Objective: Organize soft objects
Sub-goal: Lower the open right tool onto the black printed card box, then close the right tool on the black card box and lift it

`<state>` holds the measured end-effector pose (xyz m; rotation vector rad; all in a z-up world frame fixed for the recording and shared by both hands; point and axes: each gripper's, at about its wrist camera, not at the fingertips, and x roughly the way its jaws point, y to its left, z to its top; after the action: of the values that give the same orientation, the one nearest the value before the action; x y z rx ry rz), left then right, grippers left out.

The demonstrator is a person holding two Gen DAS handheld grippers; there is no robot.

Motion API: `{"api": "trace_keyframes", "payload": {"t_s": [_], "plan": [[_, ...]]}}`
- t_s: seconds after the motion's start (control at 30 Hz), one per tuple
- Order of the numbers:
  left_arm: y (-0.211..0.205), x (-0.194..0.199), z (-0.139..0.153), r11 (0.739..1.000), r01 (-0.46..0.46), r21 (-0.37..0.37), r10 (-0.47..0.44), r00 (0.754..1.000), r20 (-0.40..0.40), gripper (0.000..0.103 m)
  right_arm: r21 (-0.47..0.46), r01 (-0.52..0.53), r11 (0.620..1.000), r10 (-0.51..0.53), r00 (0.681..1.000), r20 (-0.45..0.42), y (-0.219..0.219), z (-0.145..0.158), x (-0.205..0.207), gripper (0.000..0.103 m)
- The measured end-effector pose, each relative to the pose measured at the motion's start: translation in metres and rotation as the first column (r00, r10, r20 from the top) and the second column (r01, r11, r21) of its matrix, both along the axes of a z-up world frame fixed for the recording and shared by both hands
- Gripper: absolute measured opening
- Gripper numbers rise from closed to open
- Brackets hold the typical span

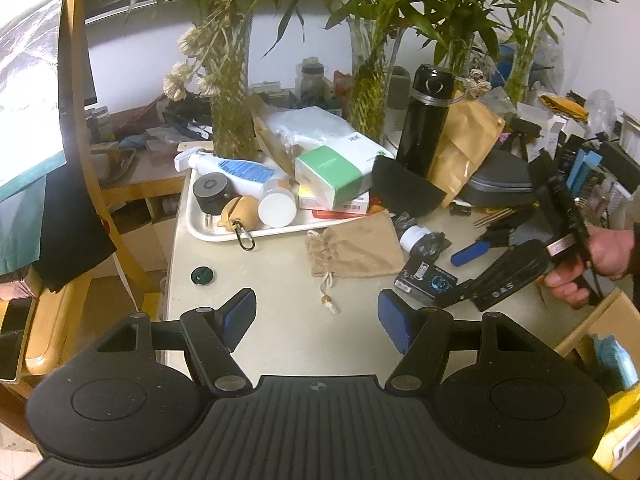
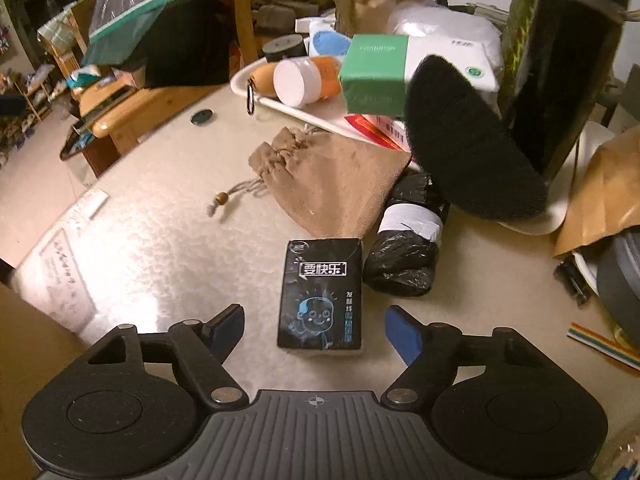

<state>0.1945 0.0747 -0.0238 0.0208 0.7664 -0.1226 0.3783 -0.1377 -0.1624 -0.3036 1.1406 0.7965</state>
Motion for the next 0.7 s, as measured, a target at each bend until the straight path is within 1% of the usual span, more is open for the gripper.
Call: {"api": "trace_keyframes", "payload": {"t_s": [0.13, 0.33, 0.4, 0.47, 0.57, 0.63, 0.7], "plan": [[0.001, 0.0, 0.0, 1.0, -0.011, 0.003, 0.011, 1.0, -0.004, 0.067, -0.04, -0.006, 0.999, 0.007, 1.0, 0.014, 0.007, -0.013, 0.002, 0.071], [0.001, 0.001, 0.0, 1.0, -0.015, 0.005, 0.015, 1.0, -0.007, 0.067, -0.065, -0.002, 0.998, 0.004, 1.0, 0.029, 0.012, -0.022, 0.001, 0.06], [0.001, 0.001, 0.0, 1.0, -0.015, 0.011, 0.015, 1.0, -0.009, 0.067, -0.069, -0.009, 0.998, 0.011, 1.0, 0.029, 0.013, -0.024, 0.0, 0.054], [0.001, 0.001, 0.0, 1.0, -0.017, 0.011, 0.017, 1.0, -0.009, 0.067, -0.076, -0.018, 0.997, 0.021, 0.999, 0.039, 0.015, -0.025, -0.001, 0.053], [0.002, 0.001, -0.001, 1.0, -0.02, 0.01, 0.02, 1.0, -0.01, 0.067, -0.059, -0.005, 0.998, 0.007, 0.999, 0.033, 0.013, -0.024, -0.001, 0.052], [0.002, 0.0, -0.001, 1.0, -0.023, 0.013, 0.023, 1.0, -0.012, 0.067, -0.025, -0.011, 1.0, 0.011, 1.0, 0.006, 0.008, -0.019, 0.0, 0.051], [0.004, 0.0, -0.002, 1.0, -0.025, 0.014, 0.025, 1.0, -0.014, 0.067, -0.009, -0.026, 1.0, 0.026, 0.999, 0.018, 0.005, -0.008, 0.0, 0.051]]}}
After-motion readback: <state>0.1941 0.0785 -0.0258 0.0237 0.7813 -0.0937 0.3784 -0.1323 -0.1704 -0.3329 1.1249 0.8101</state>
